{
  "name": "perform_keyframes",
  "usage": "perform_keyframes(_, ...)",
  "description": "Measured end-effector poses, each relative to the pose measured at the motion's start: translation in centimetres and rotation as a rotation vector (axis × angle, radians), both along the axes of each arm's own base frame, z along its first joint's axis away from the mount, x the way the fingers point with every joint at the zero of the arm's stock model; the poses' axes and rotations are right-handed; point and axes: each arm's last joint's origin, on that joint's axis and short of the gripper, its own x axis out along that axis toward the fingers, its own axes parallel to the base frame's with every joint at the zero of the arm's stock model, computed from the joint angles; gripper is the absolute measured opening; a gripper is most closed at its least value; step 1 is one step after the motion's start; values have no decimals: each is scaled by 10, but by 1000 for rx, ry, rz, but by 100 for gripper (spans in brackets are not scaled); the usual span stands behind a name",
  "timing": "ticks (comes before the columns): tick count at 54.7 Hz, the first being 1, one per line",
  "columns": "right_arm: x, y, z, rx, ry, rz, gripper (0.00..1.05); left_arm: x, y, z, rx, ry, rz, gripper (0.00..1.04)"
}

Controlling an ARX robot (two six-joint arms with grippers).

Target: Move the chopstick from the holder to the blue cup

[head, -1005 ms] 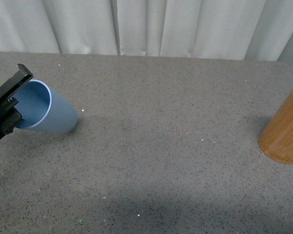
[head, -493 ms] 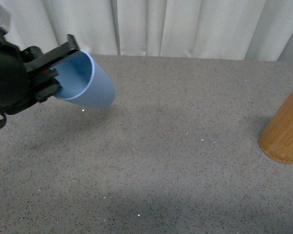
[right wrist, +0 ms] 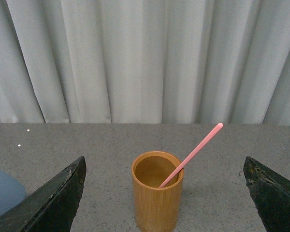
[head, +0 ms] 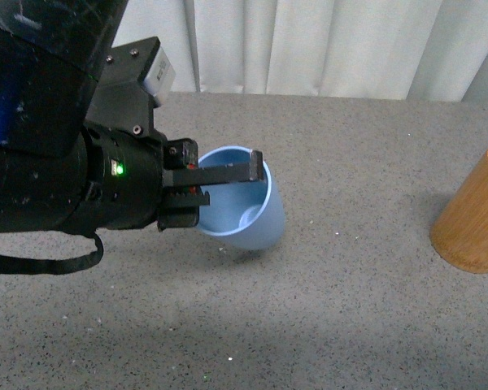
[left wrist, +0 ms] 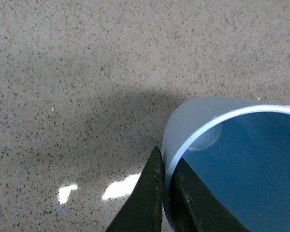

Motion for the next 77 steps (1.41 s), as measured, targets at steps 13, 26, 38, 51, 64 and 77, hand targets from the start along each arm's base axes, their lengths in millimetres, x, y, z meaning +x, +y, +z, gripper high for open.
perform_keyframes(13, 0, 0, 0, 0, 0, 0, 95, -6, 0, -12, 58, 33, -14, 4)
perform_keyframes(26, 0, 0, 0, 0, 0, 0, 95, -7, 0, -14, 67, 41, -19, 12)
perform_keyframes(38, 0, 0, 0, 0, 0, 0, 95, -7, 0, -9, 63, 36, -16, 49)
perform_keyframes(51, 0, 0, 0, 0, 0, 0, 95, -1, 2, 16, -17, -18, 40, 89)
perform_keyframes(64, 0, 0, 0, 0, 0, 0, 95, 4, 31, 29, -23, -348, 252, 87)
perform_keyframes(77, 0, 0, 0, 0, 0, 0, 95, -56, 124, 48, 98, -784, 269, 48)
